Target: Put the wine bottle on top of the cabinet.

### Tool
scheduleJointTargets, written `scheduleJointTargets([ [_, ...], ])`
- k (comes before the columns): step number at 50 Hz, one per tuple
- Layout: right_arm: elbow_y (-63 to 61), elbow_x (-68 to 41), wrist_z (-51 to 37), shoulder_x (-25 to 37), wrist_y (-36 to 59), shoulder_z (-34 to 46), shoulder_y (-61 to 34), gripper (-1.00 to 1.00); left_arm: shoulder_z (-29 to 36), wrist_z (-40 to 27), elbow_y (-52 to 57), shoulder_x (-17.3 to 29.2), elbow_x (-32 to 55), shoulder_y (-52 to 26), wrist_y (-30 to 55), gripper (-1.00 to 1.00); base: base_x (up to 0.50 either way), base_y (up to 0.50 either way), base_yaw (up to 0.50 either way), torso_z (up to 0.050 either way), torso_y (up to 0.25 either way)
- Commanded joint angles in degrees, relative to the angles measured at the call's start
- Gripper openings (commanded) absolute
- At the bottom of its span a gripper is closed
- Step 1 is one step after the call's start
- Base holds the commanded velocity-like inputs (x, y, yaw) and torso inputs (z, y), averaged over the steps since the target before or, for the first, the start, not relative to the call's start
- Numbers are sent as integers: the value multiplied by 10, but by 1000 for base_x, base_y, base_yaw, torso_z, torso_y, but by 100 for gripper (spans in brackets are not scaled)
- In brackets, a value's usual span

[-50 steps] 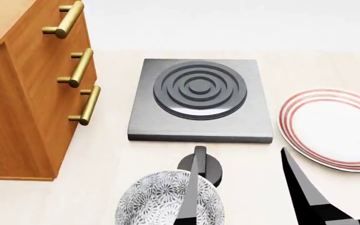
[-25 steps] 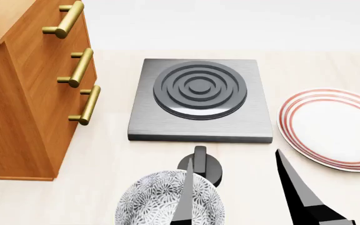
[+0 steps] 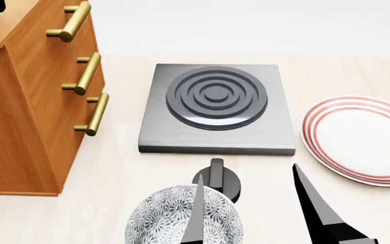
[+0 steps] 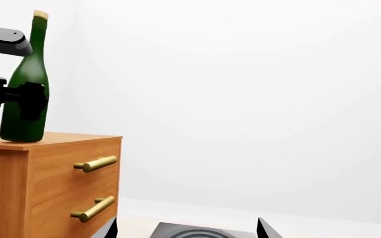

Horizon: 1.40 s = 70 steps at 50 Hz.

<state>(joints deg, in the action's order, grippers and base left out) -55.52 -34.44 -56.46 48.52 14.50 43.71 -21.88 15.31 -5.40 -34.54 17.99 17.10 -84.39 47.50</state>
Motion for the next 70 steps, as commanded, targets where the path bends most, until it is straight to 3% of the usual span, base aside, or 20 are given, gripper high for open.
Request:
scheduleJointTargets([
  [1,0,1,0,0,-1,2,-1,100,-3,-12,-1,1,10,12,-3,-100,10,0,0,0,0],
  [44,2,-2,-2,2,-2,11,-8,100,-27,-33,-7,0,22,37,-24,-100,1,0,0,0,0],
  [45,2,-1,-2,2,-2,11,-8,100,-27,-35,-7,0,21,36,-23,100,0,0,0,0,0],
  [70,3,-1,-3,1,-1,19,-13,100,-18,-39,3,4,16,38,-23,100,0,0,0,0,0],
])
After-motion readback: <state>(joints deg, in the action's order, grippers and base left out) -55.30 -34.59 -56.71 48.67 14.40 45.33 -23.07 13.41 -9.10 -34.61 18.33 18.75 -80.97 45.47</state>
